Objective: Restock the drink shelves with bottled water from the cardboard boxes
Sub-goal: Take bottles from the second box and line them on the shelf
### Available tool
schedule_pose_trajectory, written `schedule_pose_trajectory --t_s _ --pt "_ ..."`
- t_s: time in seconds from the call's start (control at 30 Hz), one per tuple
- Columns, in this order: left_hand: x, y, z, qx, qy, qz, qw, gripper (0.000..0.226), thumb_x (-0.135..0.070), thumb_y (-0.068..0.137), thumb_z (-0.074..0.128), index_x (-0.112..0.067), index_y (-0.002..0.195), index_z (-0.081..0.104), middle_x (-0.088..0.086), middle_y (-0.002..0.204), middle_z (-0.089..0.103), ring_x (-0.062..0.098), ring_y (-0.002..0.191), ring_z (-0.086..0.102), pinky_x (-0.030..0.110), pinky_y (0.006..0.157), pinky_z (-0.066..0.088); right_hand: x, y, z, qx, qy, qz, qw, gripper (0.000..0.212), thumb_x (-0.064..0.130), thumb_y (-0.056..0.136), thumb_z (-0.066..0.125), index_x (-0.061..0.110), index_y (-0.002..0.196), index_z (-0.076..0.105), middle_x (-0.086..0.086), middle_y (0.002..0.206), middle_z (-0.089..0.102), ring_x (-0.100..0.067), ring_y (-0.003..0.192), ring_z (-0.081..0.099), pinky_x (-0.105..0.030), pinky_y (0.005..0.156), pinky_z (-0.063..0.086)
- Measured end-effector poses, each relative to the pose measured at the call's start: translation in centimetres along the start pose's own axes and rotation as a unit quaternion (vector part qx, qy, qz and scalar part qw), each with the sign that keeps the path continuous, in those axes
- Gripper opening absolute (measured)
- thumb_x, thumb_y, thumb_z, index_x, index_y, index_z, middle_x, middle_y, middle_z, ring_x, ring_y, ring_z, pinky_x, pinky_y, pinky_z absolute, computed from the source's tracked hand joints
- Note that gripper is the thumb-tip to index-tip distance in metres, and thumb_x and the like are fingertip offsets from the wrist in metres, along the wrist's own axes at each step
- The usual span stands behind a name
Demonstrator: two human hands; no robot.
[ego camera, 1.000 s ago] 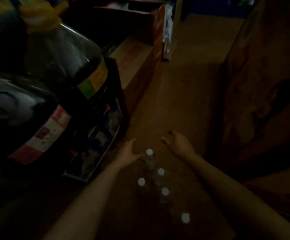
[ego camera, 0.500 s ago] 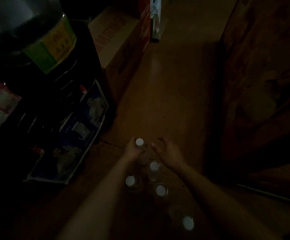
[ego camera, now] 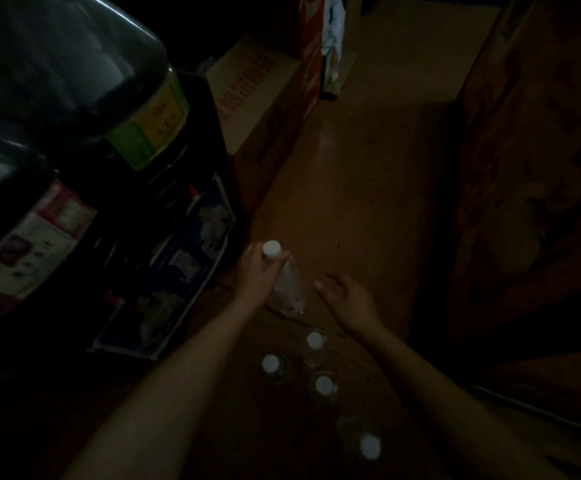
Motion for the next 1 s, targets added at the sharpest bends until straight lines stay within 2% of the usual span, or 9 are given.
schedule_pose_trajectory --t_s 0.17,0.33,0.4,0.5,0.6,0.7,0.77,0.87,1.0 --pt "-9.3 0.5 -8.5 -0.027 -0.013 0.032 0.999 0.027 -0.034 0.09 0.061 -0.009 0.1 0.058 0.007 0.098 0.057 0.017 0.088 0.056 0.02 0.065 0.041 9.8 -3.0 -3.7 0.036 0.005 -0.025 0.999 0.062 0.054 0.089 0.054 0.021 0.14 0.044 -0.004 0.141 0.049 -0.019 0.125 0.049 -0.035 0.099 0.045" --pt "-18.1 -1.2 -17.7 -0.037 -0.069 0.002 0.997 0.025 -0.034 0.088 0.064 -0.012 0.101 0.06 0.005 0.099 0.063 0.015 0.09 0.06 0.027 0.072 0.049 20.8 -7.4 -7.7 0.094 0.021 -0.059 0.994 0.064 0.037 0.089 0.064 0.019 0.144 0.037 -0.007 0.145 0.044 -0.022 0.131 0.043 -0.032 0.099 0.041" --pt "-22.4 -2.3 -21.9 -0.047 -0.087 -0.001 0.995 0.021 -0.031 0.087 0.066 -0.013 0.098 0.063 0.0 0.092 0.064 0.011 0.085 0.06 0.022 0.069 0.049 25.4 -9.1 -9.4 0.112 0.033 -0.066 0.991 0.068 0.032 0.087 0.068 0.019 0.145 0.035 -0.007 0.146 0.043 -0.021 0.132 0.042 -0.03 0.098 0.04" --pt "-29.3 -4.1 -28.9 -0.052 -0.104 0.019 0.993 0.02 -0.028 0.082 0.072 -0.009 0.09 0.069 0.001 0.083 0.068 0.009 0.076 0.063 0.02 0.064 0.048 32.4 -11.6 -11.5 0.142 0.05 -0.068 0.986 0.078 0.035 0.081 0.073 0.022 0.146 0.032 -0.002 0.147 0.04 -0.021 0.132 0.041 -0.036 0.103 0.043" --pt "-35.2 -6.1 -35.8 -0.044 -0.172 0.013 0.984 0.023 -0.022 0.082 0.073 -0.003 0.093 0.071 0.009 0.088 0.072 0.014 0.08 0.068 0.024 0.068 0.053 39.7 -14.1 -12.9 0.179 0.049 -0.075 0.98 0.085 0.041 0.073 0.079 0.025 0.143 0.035 0.001 0.139 0.047 -0.02 0.123 0.05 -0.043 0.099 0.049" --pt "-39.9 -7.7 -41.7 -0.02 -0.246 0.003 0.969 0.016 -0.017 0.084 0.07 -0.007 0.095 0.072 0.007 0.092 0.073 0.017 0.086 0.07 0.03 0.075 0.054 46.3 -16.8 -12.9 0.276 0.07 -0.068 0.956 0.06 0.029 0.075 0.08 0.022 0.126 0.05 -0.009 0.126 0.06 -0.023 0.11 0.062 -0.045 0.096 0.052" --pt "-42.9 -8.9 -46.3 -0.021 -0.271 0.005 0.962 0.014 -0.017 0.084 0.067 -0.012 0.097 0.072 0.004 0.091 0.074 0.016 0.088 0.07 0.03 0.079 0.055 51.1 -19.7 -12.7 0.365 0.084 -0.069 0.925 0.047 0.02 0.079 0.076 0.025 0.119 0.052 -0.007 0.121 0.062 -0.023 0.111 0.062 -0.043 0.098 0.05" --pt "-46.8 -11.0 -53.5 -0.04 -0.298 0.017 0.954 0.023 -0.021 0.077 0.067 -0.013 0.098 0.069 0.003 0.088 0.074 0.017 0.087 0.069 0.034 0.086 0.053 58.2 -23.5 -11.5 0.451 0.098 -0.085 0.883 0.059 0.01 0.078 0.075 0.023 0.128 0.047 -0.006 0.12 0.064 -0.024 0.113 0.061 -0.043 0.097 0.05" --pt "-48.5 -13.5 -62.4 -0.116 -0.316 0.045 0.941 0.007 -0.015 0.083 0.067 -0.015 0.084 0.074 0.005 0.086 0.074 0.019 0.081 0.068 0.044 0.09 0.049 66.2 -26.4 -9.1 0.452 0.078 -0.142 0.877 0.06 0.004 0.076 0.076 0.017 0.129 0.049 -0.012 0.118 0.067 -0.028 0.109 0.064 -0.047 0.093 0.052"
Point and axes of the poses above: each hand's wrist, its own y-axis towards the middle knuckle, its own z-axis out of the palm, x = y × z, the point moved 8 cm from there along y, towards the middle knuckle
